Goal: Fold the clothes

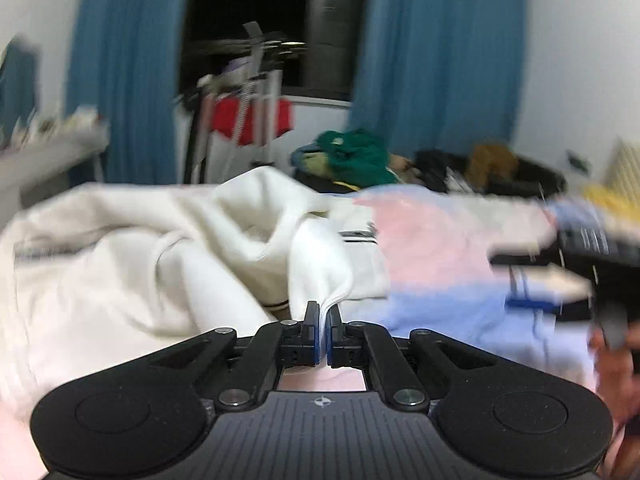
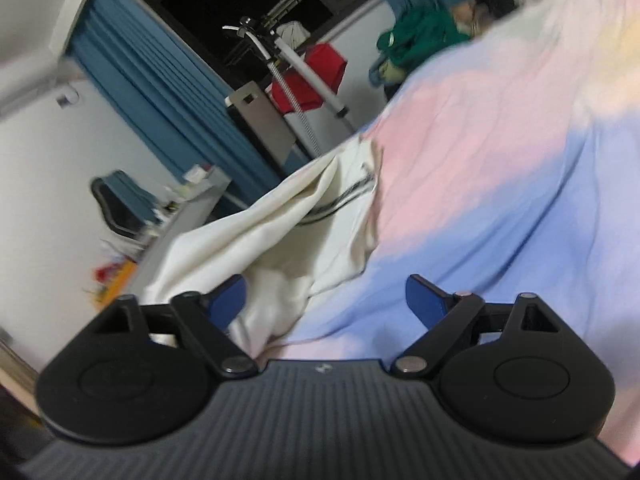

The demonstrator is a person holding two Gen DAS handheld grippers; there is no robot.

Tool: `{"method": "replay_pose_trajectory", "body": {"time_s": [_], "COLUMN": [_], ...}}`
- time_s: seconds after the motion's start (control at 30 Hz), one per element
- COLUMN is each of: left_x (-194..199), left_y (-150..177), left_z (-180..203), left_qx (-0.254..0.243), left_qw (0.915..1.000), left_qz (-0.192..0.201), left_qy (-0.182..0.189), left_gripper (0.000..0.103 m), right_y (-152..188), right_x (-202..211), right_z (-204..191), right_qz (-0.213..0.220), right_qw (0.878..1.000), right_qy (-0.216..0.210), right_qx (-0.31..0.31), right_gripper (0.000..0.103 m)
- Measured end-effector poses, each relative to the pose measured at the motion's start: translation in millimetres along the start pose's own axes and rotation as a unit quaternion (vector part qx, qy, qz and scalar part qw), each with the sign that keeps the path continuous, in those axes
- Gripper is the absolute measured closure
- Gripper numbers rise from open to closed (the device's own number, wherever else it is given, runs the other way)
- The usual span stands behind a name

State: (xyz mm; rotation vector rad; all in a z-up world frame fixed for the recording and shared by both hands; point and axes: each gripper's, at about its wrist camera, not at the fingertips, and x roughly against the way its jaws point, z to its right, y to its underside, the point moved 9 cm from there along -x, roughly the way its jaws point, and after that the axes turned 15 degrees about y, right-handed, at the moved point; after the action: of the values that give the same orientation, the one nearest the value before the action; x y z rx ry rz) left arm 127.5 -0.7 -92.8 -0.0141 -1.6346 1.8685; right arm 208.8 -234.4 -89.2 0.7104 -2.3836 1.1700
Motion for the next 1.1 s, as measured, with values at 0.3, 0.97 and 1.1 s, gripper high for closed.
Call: {"method": "replay_pose_trajectory", "body": {"time_s": [0.3, 0.97, 1.1], "left_x": [16, -25, -22], "left_y": [-8, -9, -11], "left_z": [-53, -150, -150], "left_qx": [0.098, 0.183, 0.187], "left_qw": [0.9935, 0.9794, 0.9787], "left_qz": [0.058, 0.080, 0.078], "left_qy": [0.012, 0.028, 0.033], "left_gripper": [0.100, 0.100, 0.100], "right_y": [-18, -92, -126], "right_x": [-59, -320, -274], "right_z": [-29, -115, -127], "right_qz": [-0.074, -0.021, 0.044], "right_qw": [0.994, 0.992, 0.992], "right_qy": [-0.025, 0.126, 0.119], "right_qx": [-0.079, -0.011, 0.006], "right_gripper": [0.043, 0.096, 0.097]}}
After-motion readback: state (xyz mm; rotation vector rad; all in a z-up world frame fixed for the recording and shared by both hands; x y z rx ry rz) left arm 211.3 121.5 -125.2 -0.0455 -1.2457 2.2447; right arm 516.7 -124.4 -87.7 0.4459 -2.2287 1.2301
